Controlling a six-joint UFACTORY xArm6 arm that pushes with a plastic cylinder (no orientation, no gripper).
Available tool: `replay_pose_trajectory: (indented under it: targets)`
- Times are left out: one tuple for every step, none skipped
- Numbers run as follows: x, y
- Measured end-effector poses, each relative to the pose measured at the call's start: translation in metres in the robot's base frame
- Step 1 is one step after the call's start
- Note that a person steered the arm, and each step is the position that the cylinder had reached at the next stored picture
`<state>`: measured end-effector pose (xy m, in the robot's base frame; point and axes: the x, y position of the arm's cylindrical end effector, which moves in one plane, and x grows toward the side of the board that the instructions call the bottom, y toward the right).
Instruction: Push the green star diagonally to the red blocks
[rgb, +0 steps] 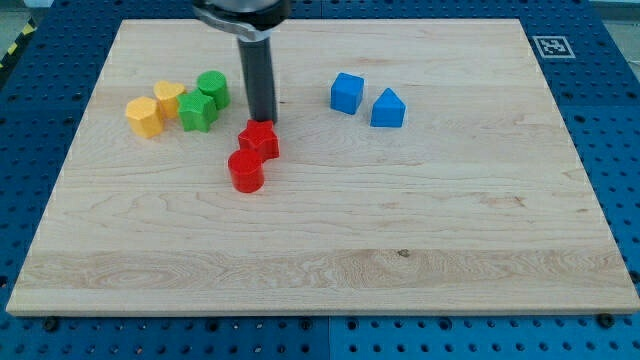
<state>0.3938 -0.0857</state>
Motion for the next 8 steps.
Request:
replay_pose_trajectory:
  targets:
    - [0.006, -0.014]
    - [0.025, -0.017]
    - [0.029, -0.052]
    - [0.029, -0.106]
    - [0.027, -0.112]
    - [0.004, -0.112]
    - [-0.008, -0.104]
    - [-0.008, -0.091]
